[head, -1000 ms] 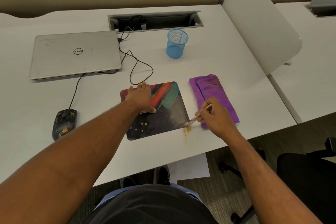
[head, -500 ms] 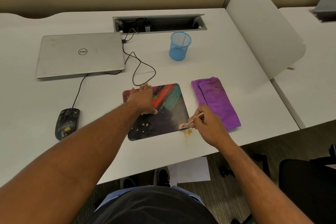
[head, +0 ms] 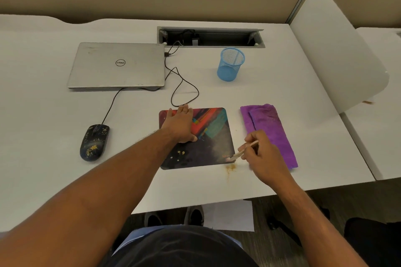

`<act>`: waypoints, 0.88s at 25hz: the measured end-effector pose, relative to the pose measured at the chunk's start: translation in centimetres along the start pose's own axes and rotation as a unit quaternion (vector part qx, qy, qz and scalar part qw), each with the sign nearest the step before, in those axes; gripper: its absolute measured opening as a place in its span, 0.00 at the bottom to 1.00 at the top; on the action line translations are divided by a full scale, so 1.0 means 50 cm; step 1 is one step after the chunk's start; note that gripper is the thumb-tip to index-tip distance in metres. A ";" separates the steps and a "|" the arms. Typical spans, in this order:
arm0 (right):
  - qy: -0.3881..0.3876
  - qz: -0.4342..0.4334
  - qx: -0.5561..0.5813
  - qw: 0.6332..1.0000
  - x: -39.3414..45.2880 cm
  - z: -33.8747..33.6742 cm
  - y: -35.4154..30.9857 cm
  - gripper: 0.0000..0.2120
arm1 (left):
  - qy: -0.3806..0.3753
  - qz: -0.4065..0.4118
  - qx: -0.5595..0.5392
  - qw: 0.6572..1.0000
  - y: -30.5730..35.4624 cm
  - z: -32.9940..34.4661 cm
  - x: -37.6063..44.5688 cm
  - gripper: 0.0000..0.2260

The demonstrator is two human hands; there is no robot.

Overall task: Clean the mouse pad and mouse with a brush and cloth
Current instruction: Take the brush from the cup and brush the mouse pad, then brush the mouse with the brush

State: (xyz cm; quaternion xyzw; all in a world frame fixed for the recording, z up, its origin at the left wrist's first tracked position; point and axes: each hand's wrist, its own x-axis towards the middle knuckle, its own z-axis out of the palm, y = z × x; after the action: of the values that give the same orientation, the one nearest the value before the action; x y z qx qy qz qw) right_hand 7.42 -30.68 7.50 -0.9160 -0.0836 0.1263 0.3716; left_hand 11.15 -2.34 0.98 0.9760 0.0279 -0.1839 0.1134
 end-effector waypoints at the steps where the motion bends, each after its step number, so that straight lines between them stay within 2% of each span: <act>1: 0.012 0.001 0.024 1.000 0.003 0.000 -0.001 0.06 | 0.019 0.004 -0.006 1.000 0.002 0.003 -0.008 0.50; 3: 0.033 0.023 0.070 0.997 0.012 0.005 -0.002 0.06 | 0.069 0.015 -0.032 0.997 0.004 0.017 -0.028 0.46; 6: 0.049 0.052 0.120 0.990 0.028 0.027 -0.012 0.08 | 0.138 -0.013 -0.152 0.979 -0.001 0.043 -0.071 0.38; 10: 0.062 0.049 0.178 0.981 0.052 0.077 -0.059 0.11 | 0.161 -0.056 -0.220 0.961 -0.044 0.055 -0.123 0.34; 13: 0.058 0.046 0.191 0.979 0.071 0.126 -0.109 0.10 | 0.165 -0.088 -0.237 0.953 -0.108 0.042 -0.167 0.36; 16: 0.025 0.036 0.184 0.982 0.087 0.183 -0.172 0.09 | 0.163 -0.097 -0.206 0.960 -0.195 0.021 -0.227 0.43; 22: -0.063 -0.006 0.241 0.968 0.108 0.313 -0.312 0.07 | 0.073 -0.131 -0.210 0.966 -0.389 -0.008 -0.352 0.57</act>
State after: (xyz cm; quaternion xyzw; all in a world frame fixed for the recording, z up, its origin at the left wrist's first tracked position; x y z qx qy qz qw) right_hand 7.07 -7.94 6.68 -0.7888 -0.0795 0.1976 0.5765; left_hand -6.96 16.47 3.67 0.9289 0.2014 -0.1159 0.2883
